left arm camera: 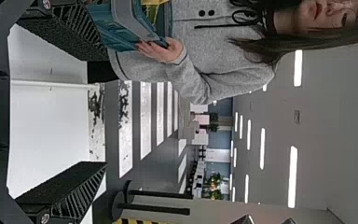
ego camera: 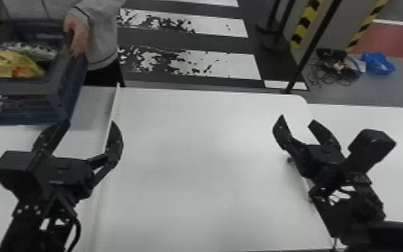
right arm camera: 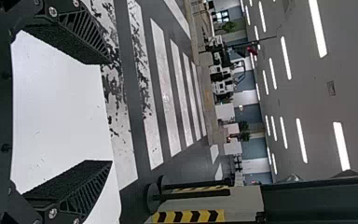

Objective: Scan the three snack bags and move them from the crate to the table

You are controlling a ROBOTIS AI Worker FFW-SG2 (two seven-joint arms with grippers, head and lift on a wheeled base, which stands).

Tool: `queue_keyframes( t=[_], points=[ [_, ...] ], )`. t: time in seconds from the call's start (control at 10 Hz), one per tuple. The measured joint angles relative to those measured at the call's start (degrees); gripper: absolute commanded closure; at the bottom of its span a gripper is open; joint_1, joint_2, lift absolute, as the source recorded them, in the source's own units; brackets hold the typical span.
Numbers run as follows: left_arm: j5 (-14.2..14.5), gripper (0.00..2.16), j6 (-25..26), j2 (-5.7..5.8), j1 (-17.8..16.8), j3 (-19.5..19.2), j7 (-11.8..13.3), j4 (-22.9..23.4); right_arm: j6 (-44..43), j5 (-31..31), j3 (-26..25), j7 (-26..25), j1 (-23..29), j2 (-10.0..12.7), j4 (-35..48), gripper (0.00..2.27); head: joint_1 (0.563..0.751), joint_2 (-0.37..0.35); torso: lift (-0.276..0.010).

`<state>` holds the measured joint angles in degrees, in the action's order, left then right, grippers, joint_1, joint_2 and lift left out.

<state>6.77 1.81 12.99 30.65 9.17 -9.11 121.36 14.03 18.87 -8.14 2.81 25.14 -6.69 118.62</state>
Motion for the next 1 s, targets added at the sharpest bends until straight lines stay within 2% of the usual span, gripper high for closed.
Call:
queue_keyframes(
  t=[0.4, 1.0],
  points=[
    [-1.6, 0.09, -1.37, -0.26, 0.19, 0.37, 0.07, 0.16, 0.01, 0.1, 0.04, 0.0, -0.14, -0.32, -0.05, 0.13, 0.695, -0.133, -0.062],
    [-1.67, 0.09, -1.82, -0.15, -0.06, 0.52, 1.37, -0.18, 0.0, 0.03, 0.29, 0.0, -0.18, -0.34, -0.05, 0.13, 0.695, -0.137, -0.062]
  ],
)
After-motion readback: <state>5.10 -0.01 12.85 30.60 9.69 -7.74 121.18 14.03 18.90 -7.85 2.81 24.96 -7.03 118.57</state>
